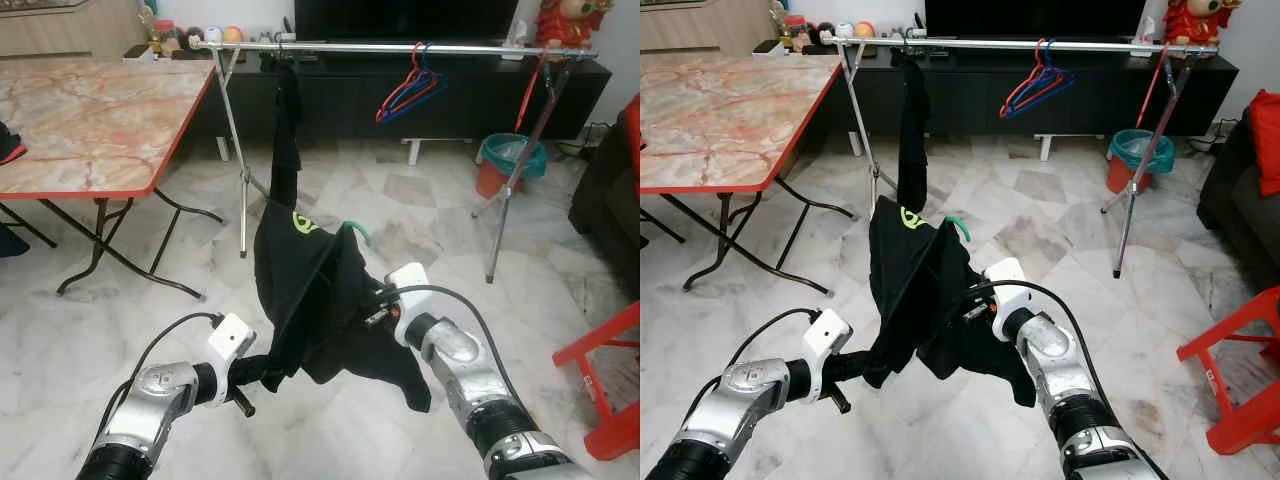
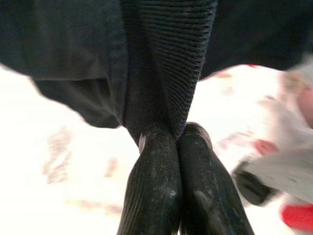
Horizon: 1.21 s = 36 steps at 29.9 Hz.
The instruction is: Hang hanger
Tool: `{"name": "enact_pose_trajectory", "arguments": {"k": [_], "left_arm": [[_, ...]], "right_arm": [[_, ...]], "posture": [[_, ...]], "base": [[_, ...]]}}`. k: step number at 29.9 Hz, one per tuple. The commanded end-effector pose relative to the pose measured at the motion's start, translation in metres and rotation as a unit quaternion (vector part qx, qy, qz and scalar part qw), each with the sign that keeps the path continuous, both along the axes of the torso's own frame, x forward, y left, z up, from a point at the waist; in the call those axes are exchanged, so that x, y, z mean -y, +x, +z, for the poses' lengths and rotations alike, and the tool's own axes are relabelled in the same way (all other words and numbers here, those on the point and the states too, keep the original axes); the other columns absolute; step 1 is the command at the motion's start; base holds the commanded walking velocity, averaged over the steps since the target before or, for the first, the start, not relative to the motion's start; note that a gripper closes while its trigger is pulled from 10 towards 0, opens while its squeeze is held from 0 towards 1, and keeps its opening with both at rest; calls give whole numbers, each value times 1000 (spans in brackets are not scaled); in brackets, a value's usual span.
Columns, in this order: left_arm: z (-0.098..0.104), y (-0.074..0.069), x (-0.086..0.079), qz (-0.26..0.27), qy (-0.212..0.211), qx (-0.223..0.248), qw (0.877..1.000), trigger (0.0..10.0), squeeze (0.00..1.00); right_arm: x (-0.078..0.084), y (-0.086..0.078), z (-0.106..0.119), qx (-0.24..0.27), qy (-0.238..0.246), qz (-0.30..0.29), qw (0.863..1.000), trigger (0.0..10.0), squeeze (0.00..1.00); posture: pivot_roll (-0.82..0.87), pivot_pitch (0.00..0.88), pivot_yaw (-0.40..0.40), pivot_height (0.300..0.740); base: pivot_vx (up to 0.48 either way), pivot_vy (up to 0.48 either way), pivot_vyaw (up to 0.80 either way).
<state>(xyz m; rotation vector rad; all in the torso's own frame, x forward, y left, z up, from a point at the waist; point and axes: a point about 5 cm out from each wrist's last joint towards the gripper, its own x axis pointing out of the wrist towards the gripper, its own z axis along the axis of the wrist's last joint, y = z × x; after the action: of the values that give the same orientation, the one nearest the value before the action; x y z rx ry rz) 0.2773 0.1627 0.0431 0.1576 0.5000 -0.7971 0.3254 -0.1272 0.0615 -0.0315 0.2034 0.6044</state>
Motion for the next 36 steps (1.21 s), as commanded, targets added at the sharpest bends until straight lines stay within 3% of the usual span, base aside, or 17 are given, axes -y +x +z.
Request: {"name": "enact_pose_trajectory", "arguments": {"k": [1,4,6,8,17,18,24,31,36], "left_arm": [[-4,5,-8,47,23,11,999,10000,0],[9,23,-13,122,7,58,991,10000,0],[12,26,-14,130,-9,62,990,10000,0],[6,17,-8,67,4,45,997,10000,0],[-15,-10,-5,-33,31,-22,999,10000,20],[-16,-13,-5,-42,33,-26,998,10000,976],[-12,-11,-9,-34,24,-17,999,10000,1000],[5,-12,-6,-52,-38,-9,998,10000,1000],[27,8,-33,38,-23,74,996,10000,1000]], "right_arm": [[0,13,31,59,43,-6,997,10000,0],[-1,8,26,54,23,29,998,10000,0],[1,6,25,56,21,33,998,10000,0],[7,7,29,62,32,25,997,10000,0],[8,10,36,71,40,24,996,10000,0],[7,11,37,72,41,26,996,10000,0],[5,13,40,74,40,34,996,10000,0],[3,12,40,73,36,46,996,10000,0],[10,6,38,71,8,94,993,10000,0]], "posture": [[3,0,19,740],[-3,0,14,740],[-6,0,15,740],[-12,0,19,740],[-9,0,18,740],[-8,0,18,740],[-5,0,15,740],[-4,0,14,740],[-6,0,12,740]], "base": [[0,0,0],[0,0,0],[0,0,0],[0,0,0],[0,0,0],[0,0,0],[0,0,0],[0,0,0],[0,0,0]]}}
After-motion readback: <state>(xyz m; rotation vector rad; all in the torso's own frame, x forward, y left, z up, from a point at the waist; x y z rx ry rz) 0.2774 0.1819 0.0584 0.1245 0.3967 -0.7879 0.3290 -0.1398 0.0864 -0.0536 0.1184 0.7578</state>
